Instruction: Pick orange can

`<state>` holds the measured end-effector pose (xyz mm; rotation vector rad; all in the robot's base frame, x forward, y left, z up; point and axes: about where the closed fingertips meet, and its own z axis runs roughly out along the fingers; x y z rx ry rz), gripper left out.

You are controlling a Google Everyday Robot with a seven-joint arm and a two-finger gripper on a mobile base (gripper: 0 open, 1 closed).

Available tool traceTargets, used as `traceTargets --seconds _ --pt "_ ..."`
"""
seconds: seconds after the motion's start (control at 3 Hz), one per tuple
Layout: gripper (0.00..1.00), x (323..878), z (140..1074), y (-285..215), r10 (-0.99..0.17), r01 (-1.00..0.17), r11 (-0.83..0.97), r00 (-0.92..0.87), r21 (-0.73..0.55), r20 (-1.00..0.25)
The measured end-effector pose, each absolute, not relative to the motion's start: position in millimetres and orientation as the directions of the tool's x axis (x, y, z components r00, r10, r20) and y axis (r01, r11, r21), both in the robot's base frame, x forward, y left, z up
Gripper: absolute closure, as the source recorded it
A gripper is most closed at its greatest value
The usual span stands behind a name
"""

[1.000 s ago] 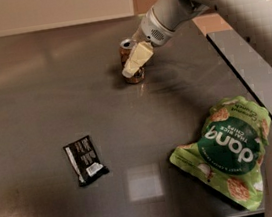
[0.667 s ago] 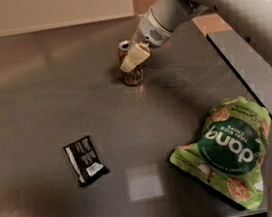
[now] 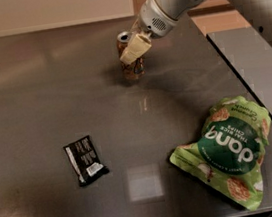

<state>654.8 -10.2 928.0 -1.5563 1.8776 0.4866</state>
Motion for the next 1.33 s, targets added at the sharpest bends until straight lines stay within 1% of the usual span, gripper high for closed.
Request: traceTargets --seconds 0.33,1.0,1.33 --pt "1.00 634.3 962.3 -9.9 -0.728 -0.973 0.201 -0.070 -0.115 -0.682" --pt "1.00 596.1 1029.0 -7.0 -0.740 -0.985 0.137 -0.028 -0.109 -0.672" --pt "1.00 593.3 1032.0 -7.7 -0.743 -0.986 0.129 -0.025 -0.107 -0.669"
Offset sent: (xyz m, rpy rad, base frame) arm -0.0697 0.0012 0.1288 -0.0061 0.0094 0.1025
